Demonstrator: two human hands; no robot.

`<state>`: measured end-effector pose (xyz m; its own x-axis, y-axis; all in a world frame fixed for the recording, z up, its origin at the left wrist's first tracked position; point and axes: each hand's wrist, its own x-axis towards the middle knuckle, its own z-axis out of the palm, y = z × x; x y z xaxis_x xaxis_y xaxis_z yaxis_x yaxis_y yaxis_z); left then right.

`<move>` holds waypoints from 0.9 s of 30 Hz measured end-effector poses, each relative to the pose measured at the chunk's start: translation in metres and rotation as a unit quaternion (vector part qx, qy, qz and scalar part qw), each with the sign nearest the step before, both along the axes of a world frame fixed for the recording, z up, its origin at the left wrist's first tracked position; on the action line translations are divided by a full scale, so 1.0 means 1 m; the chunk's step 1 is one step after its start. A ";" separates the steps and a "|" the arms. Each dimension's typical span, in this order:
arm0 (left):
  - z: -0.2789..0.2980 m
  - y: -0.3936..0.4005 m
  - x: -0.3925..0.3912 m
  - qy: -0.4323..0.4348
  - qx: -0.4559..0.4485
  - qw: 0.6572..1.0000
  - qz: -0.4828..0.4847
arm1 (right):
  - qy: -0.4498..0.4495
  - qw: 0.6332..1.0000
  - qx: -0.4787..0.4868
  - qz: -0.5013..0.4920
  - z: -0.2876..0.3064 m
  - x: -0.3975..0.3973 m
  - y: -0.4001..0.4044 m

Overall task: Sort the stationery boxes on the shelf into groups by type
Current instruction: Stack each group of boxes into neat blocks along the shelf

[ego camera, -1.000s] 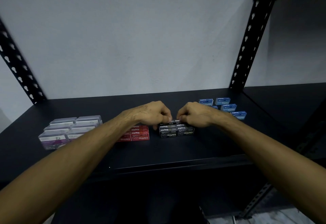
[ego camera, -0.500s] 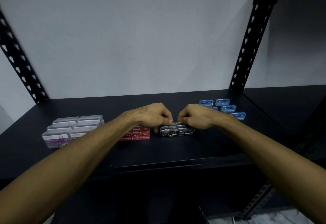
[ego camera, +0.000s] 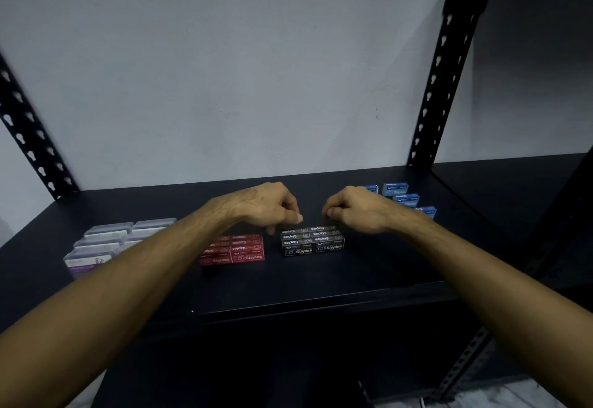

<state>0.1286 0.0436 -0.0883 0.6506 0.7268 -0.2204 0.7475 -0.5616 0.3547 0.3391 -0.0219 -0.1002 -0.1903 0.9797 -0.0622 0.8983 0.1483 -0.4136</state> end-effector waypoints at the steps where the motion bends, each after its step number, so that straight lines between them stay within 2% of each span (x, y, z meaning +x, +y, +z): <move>1: 0.003 0.001 0.001 0.002 0.010 1.000 0.005 | -0.001 1.000 0.010 -0.006 0.002 0.003 -0.001; 7: 0.014 0.003 0.028 -0.061 0.076 0.995 0.031 | 0.029 0.997 0.039 -0.059 0.014 0.036 -0.010; 14: 0.004 -0.014 0.089 -0.165 0.084 0.983 -0.005 | -0.017 0.991 0.056 -0.120 0.017 0.089 -0.026; 23: -0.020 -0.022 0.143 -0.156 0.066 0.985 -0.039 | -0.128 0.980 0.039 -0.149 0.005 0.134 -0.041; 27: -0.029 -0.019 0.154 -0.122 0.056 0.990 -0.043 | -0.120 0.982 0.017 -0.144 -0.002 0.139 -0.039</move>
